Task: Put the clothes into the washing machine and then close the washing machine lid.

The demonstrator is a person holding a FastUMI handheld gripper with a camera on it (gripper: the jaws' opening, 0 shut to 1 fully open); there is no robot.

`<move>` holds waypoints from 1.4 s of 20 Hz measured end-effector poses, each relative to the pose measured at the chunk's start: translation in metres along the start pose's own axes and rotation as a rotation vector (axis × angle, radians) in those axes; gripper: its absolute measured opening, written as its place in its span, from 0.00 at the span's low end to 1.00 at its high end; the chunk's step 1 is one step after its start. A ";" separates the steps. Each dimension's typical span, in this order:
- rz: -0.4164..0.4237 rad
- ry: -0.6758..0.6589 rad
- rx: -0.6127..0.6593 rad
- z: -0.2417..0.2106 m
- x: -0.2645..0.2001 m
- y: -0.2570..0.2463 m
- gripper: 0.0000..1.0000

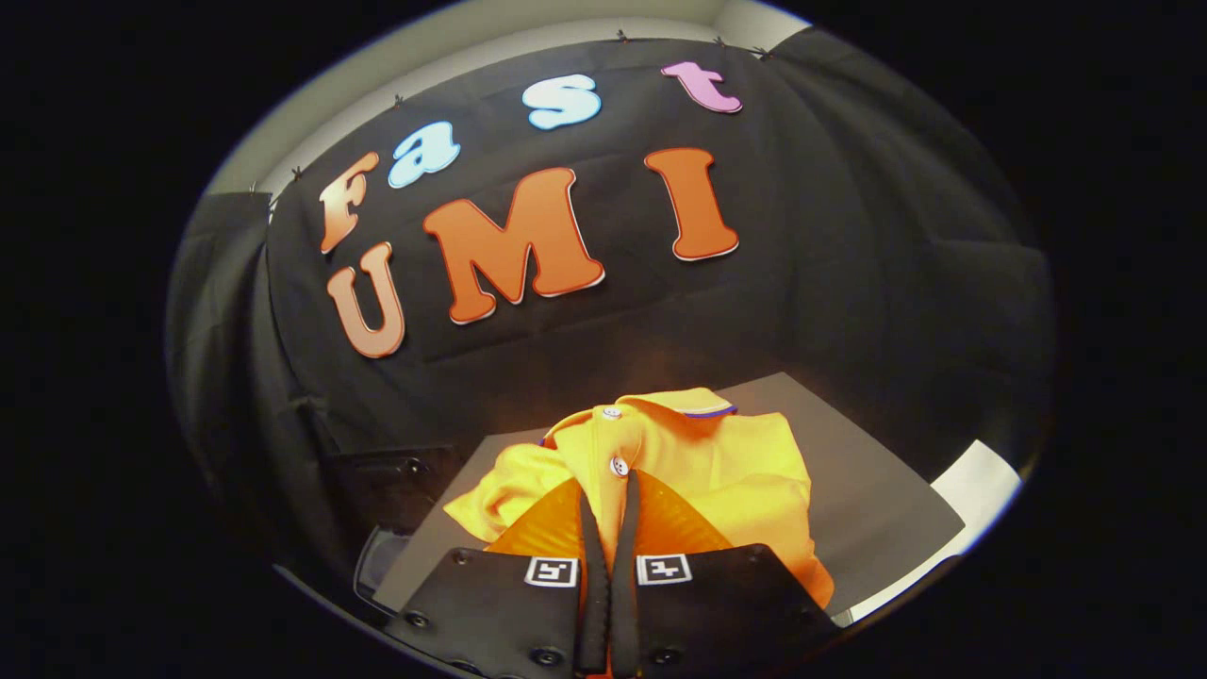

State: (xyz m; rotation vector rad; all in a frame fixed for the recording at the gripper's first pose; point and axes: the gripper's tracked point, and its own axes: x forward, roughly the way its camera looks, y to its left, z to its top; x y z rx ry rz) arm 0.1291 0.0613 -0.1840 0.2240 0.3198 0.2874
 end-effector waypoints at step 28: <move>0.200 -0.251 -0.122 0.080 -0.068 0.238 0.09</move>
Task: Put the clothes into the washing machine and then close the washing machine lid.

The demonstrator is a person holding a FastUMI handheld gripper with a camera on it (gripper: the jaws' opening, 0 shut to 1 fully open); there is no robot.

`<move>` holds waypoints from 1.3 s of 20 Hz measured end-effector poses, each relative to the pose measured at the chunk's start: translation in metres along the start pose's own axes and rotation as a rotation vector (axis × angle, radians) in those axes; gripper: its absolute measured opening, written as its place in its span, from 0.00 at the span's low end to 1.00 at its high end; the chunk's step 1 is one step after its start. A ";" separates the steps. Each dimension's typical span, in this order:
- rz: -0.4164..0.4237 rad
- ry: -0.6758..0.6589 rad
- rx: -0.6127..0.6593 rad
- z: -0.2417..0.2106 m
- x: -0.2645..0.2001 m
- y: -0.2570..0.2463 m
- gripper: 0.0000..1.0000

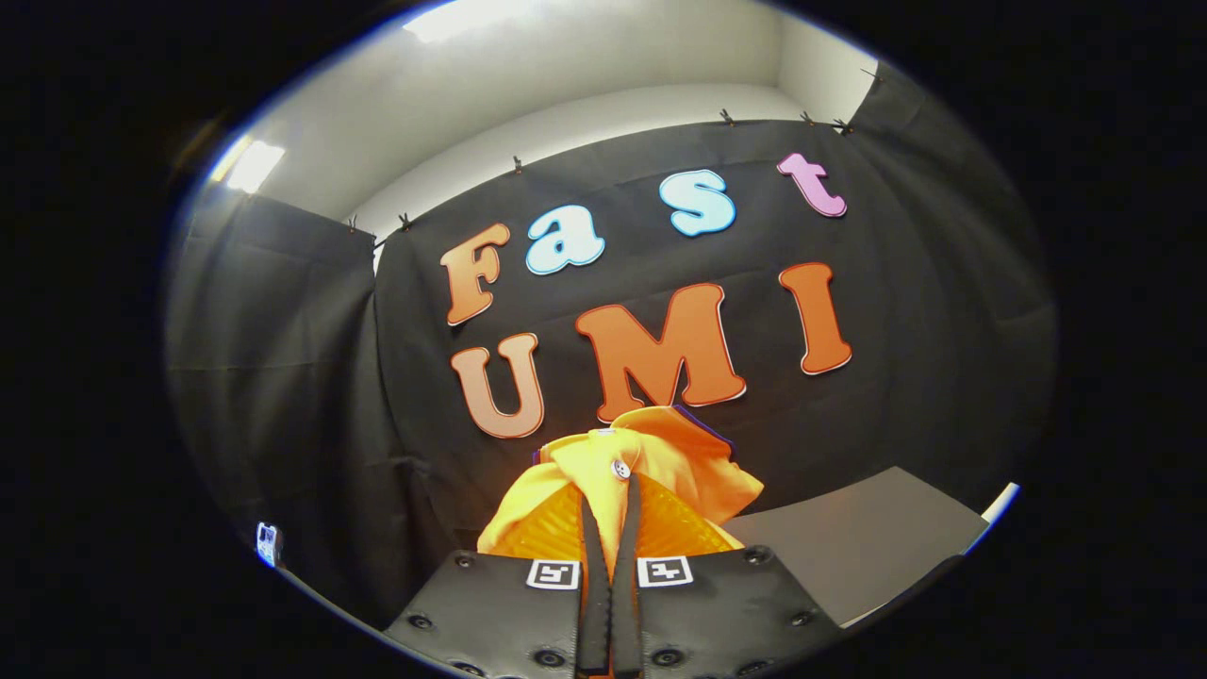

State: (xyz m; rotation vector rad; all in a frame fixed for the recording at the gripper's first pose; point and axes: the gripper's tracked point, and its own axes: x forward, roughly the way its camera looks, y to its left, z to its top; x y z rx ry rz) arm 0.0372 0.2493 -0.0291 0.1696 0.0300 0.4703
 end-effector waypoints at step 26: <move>0.160 0.152 0.059 -0.143 0.110 0.195 0.09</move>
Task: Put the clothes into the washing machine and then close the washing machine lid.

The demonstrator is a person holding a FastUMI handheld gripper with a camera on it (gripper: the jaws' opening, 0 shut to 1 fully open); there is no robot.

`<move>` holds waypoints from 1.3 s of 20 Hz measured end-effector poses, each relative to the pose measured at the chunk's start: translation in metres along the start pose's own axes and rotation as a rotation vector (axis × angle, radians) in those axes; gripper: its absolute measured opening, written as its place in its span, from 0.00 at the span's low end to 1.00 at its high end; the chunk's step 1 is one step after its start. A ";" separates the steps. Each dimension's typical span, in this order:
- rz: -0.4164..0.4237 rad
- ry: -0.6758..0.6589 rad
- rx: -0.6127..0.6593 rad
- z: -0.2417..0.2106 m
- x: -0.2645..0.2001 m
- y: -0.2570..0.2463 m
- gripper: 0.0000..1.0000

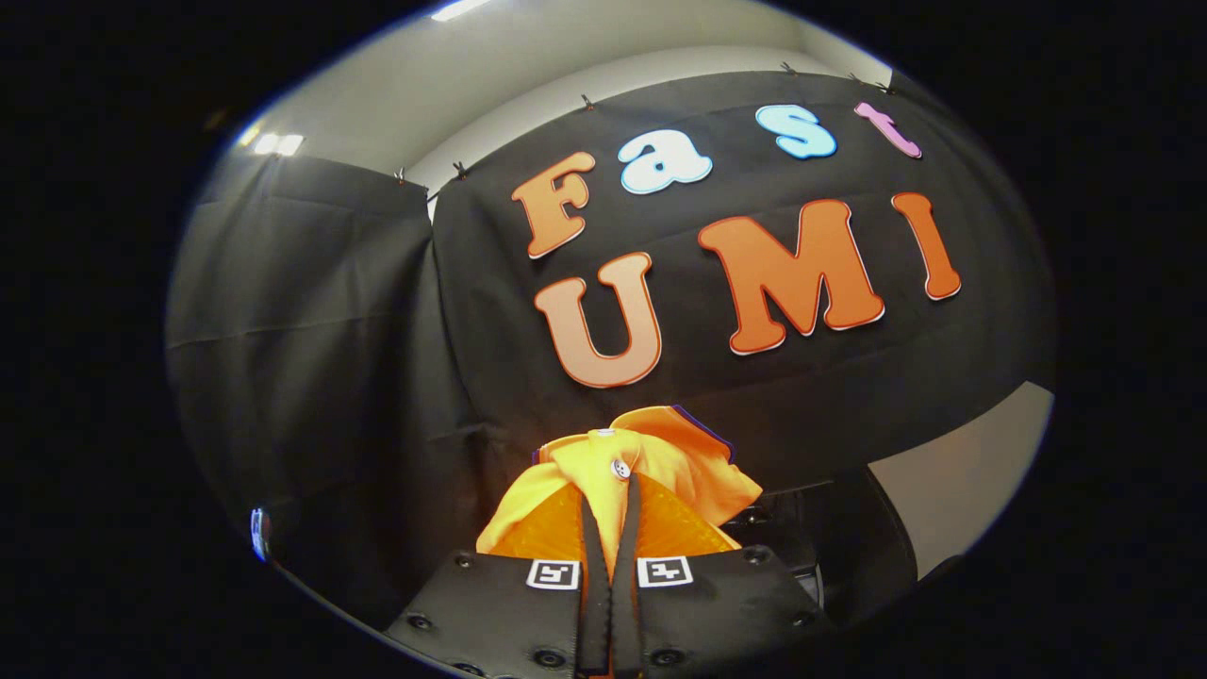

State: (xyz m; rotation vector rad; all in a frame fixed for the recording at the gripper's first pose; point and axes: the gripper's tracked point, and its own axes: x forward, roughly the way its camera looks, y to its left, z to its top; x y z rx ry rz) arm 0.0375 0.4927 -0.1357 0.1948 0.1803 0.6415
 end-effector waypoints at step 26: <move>-0.208 0.299 0.036 -0.205 0.078 -0.066 0.09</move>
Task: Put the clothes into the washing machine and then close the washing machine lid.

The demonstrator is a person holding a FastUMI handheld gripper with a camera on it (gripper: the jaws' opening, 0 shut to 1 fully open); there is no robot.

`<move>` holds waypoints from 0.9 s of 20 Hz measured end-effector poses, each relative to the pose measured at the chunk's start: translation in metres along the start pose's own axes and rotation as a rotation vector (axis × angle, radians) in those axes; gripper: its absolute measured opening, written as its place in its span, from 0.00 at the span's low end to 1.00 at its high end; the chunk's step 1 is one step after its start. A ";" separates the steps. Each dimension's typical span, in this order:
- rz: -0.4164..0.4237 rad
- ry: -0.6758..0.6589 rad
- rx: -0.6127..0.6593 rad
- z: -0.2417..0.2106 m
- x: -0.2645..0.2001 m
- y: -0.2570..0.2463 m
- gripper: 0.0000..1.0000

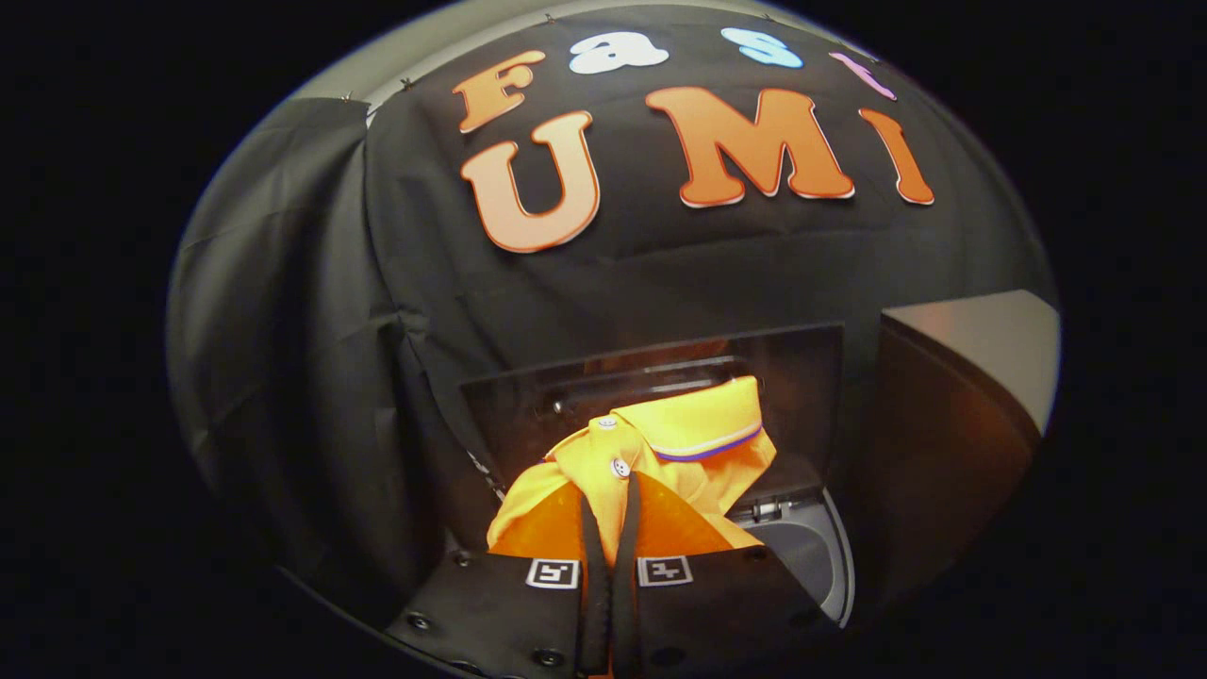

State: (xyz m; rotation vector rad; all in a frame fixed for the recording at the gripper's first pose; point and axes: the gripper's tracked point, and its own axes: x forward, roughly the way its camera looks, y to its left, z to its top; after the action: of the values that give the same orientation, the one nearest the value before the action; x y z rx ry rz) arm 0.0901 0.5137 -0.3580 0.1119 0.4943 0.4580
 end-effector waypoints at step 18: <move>-0.196 0.542 0.141 -0.207 0.091 -0.054 0.09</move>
State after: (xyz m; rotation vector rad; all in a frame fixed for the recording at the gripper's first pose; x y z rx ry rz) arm 0.0833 0.5055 -0.5905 0.0731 1.0611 0.2556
